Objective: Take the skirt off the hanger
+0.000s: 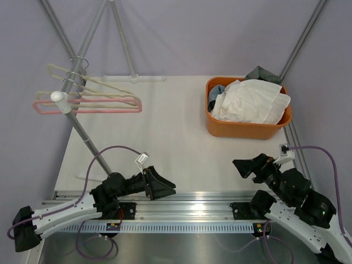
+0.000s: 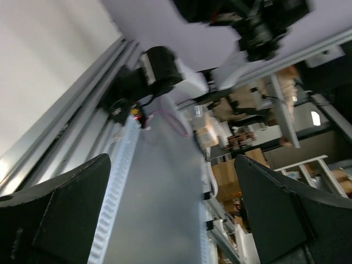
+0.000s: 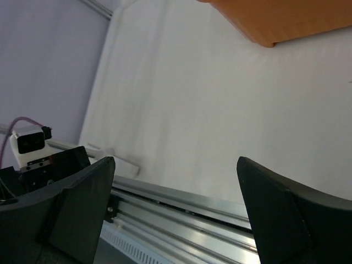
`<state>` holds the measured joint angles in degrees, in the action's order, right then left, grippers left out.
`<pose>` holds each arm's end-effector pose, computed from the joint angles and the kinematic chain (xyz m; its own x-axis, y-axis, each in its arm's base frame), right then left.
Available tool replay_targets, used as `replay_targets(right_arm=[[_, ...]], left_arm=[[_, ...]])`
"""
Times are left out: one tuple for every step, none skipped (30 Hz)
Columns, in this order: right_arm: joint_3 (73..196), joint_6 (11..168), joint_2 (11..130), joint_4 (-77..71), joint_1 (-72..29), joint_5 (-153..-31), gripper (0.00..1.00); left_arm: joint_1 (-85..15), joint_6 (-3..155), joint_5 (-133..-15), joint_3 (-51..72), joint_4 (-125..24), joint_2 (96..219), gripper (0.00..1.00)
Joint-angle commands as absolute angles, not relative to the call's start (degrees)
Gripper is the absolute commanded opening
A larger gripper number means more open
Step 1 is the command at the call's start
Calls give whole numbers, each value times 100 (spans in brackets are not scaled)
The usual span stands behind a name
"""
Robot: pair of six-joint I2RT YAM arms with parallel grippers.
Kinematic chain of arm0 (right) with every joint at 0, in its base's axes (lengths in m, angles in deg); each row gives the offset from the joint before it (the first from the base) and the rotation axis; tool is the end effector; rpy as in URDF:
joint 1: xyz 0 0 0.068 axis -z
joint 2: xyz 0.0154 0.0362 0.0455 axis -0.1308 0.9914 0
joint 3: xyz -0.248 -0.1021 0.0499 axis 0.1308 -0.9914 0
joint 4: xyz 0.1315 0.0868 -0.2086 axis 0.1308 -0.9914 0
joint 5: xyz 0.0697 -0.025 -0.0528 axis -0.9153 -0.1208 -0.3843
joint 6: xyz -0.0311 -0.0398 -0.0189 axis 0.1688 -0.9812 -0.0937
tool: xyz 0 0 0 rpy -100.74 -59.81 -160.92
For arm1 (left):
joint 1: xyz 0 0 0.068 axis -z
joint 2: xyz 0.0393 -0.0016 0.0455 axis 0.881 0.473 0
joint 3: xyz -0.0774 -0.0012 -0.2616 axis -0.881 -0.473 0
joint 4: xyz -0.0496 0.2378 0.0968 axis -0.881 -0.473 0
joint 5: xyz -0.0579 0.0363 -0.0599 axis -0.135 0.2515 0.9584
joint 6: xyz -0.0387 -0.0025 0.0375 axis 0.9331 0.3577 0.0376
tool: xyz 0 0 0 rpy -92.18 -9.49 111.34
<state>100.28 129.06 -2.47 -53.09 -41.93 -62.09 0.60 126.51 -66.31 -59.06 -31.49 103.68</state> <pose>0.0316 0.0164 0.3038 -0.4769 0.4697 -0.7430 -0.1839 0.7732 0.6069 0.0533 -0.1229 0.1910 -0.8599 -0.1940 -0.4722 0.4700 0.0600 -0.8806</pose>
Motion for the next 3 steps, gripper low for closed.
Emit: replay_targets(right_arm=[[9596, 13613, -946, -4990, -4205, -6755, 99], [9524, 13639, -1053, -4929, -4197, -6922, 99], [9445, 13648, -1220, -4841, -4197, -7045, 99]], left_arm=[[90, 13321, -6276, -6625, -925, 10264, 99], [90, 13392, -6196, -6809, -322, 10264, 99], [90, 13462, -6117, -6881, -2, 10282, 99]])
